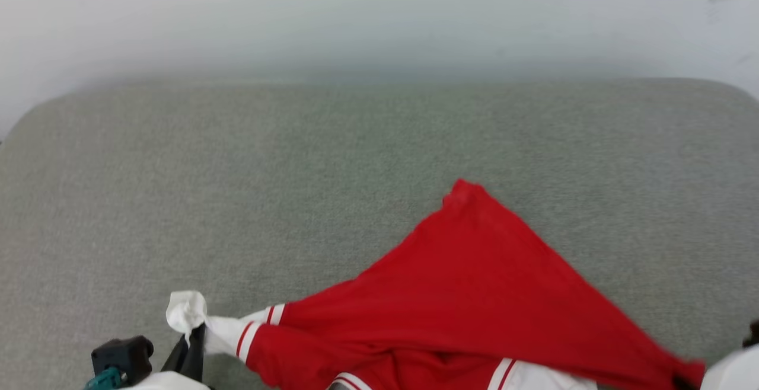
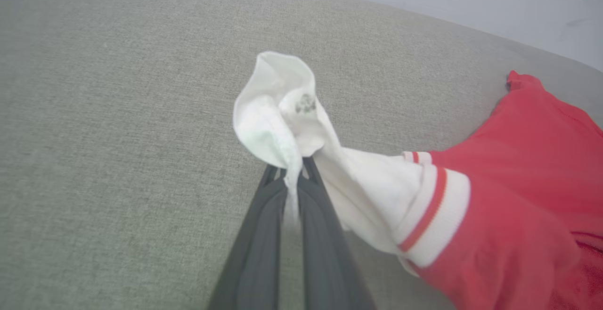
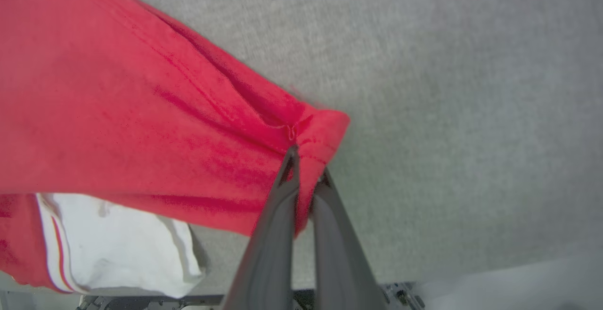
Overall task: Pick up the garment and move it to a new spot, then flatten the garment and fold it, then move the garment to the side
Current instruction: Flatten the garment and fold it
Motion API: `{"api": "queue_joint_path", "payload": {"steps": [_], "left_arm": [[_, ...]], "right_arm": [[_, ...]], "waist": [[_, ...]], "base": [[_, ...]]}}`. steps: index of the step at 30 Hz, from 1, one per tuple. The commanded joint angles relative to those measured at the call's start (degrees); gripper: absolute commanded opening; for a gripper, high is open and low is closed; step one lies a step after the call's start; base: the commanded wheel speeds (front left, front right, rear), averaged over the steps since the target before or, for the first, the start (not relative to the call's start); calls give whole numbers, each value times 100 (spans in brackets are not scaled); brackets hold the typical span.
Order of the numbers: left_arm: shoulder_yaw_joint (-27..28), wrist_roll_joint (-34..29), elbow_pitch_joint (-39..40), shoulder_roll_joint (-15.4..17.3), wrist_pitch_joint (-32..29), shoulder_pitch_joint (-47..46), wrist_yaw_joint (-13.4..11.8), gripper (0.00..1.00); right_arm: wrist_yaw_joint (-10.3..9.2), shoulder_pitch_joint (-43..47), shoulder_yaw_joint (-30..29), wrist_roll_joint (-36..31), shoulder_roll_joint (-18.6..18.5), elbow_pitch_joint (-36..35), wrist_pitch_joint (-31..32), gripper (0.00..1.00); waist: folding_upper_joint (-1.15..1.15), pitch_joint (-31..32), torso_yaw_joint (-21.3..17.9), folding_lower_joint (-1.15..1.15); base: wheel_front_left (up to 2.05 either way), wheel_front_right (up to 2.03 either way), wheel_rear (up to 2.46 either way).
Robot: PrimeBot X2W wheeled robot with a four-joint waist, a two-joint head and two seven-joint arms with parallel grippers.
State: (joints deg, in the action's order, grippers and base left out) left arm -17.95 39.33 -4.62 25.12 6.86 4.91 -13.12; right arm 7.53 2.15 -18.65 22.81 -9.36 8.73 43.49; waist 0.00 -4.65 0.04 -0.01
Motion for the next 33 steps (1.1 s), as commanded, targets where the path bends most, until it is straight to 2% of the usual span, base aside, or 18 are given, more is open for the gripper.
{"api": "queue_joint_path", "payload": {"steps": [1, 6, 11, 12, 13, 14, 20, 26, 29, 33], "left_arm": [[14, 32, -14, 42, -23, 68, -9, 0], [-33, 63, -34, 49, -87, 190, -21, 0], [-108, 43, -49, 54, -148, 130, -4, 0], [-113, 40, -52, 45, -148, 114, -7, 0], [-117, 40, -61, 35, -140, 107, -8, 0], [-126, 33, -72, 30, -134, 91, -7, 0], [-182, 22, -76, 13, -159, -28, 43, 0], [-262, -39, -80, -15, -125, -203, 78, 0], [-294, -72, -41, -45, -97, -328, 93, 0], [-351, -140, 41, -98, -60, -499, 101, 0]], "right_arm": [[-8, 120, -37, -11, 73, -40, 3, 0], [-8, 925, -200, -41, 532, -349, 77, 0], [-8, 1214, -176, 186, 646, -244, -143, 0], [-8, 1185, -155, 274, 649, -235, -292, 4], [-7, 1149, -137, 354, 650, -202, -435, 45], [-7, 1118, -99, 296, 652, -196, -587, 100], [-7, 579, -44, 13, 646, -130, -1911, 100], [-6, -135, 311, -335, 505, 33, -3103, 100], [-7, -540, 634, -355, 327, 198, -3334, 100], [-7, -1105, 1177, -234, -7, 482, -3152, 100]], "waist": [[0, 185, -166, 1], [0, 338, -268, 1], [0, 375, -259, 1], [0, 372, -252, 1], [0, 364, -247, 1], [0, 355, -238, 1], [0, 260, -144, 1], [0, 145, -3, 1], [0, 38, 94, 1], [0, -188, 231, 1]], "base": [[0, 0, 0], [0, 0, 0], [0, 0, 0], [0, 0, 0], [0, 0, 0], [0, 0, 0], [0, 0, 0], [0, 0, 0], [0, 0, 0], [0, 0, 0]]}}
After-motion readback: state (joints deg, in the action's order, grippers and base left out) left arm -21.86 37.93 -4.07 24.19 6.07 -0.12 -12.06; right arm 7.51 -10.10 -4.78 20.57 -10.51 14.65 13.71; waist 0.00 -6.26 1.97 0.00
